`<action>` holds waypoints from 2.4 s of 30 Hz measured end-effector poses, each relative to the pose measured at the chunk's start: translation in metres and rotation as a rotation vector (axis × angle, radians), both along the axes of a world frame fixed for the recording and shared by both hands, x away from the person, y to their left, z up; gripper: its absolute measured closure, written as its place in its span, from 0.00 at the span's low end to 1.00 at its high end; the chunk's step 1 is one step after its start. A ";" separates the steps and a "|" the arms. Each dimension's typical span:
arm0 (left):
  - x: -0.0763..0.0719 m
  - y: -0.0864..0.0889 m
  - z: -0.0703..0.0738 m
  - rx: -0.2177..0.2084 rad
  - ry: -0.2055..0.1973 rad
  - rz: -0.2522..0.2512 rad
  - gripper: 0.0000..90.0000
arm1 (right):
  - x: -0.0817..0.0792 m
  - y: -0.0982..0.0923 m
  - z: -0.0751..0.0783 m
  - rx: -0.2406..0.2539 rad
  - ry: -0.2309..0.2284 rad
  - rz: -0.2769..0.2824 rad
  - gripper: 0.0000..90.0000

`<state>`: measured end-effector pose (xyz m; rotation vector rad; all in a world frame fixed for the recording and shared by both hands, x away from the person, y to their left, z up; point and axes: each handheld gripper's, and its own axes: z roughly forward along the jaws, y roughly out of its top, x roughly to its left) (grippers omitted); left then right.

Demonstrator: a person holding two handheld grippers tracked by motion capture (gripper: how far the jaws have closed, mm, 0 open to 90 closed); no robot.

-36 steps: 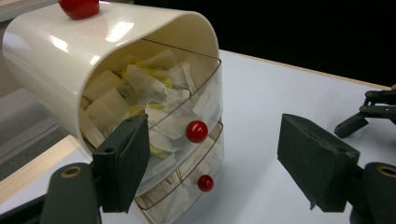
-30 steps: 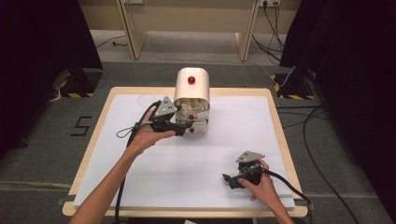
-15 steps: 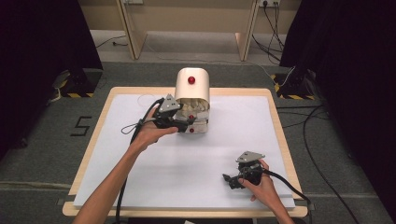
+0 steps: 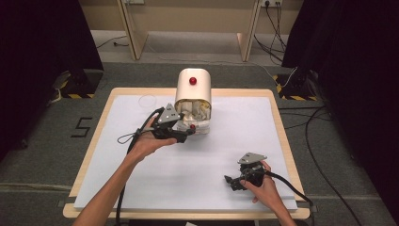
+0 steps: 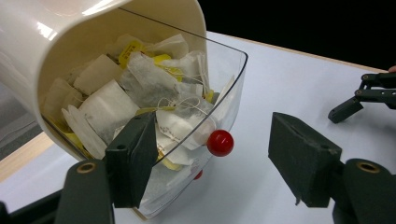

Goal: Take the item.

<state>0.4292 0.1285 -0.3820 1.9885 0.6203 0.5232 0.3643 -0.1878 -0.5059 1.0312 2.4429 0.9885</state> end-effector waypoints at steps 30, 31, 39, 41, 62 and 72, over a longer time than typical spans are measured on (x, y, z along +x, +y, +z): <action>-0.033 0.001 -0.001 0.037 -0.011 -0.008 0.36 | 0.000 0.000 0.000 0.000 0.001 -0.001 0.00; -0.033 0.001 -0.001 0.040 -0.010 -0.012 0.36 | 0.000 0.000 0.000 -0.001 0.001 -0.001 0.00; -0.029 0.003 0.004 0.018 0.016 -0.007 0.36 | 0.000 0.000 0.000 -0.001 0.001 -0.001 0.00; -0.027 0.002 0.008 0.009 0.008 0.007 0.37 | 0.000 0.000 0.000 -0.001 0.001 -0.001 0.00; -0.012 -0.011 0.011 0.039 0.071 0.024 0.47 | 0.000 0.000 0.000 0.001 0.001 -0.001 0.00; -0.025 -0.008 0.001 0.035 0.062 0.023 0.46 | 0.000 0.000 0.000 0.000 0.000 -0.001 0.00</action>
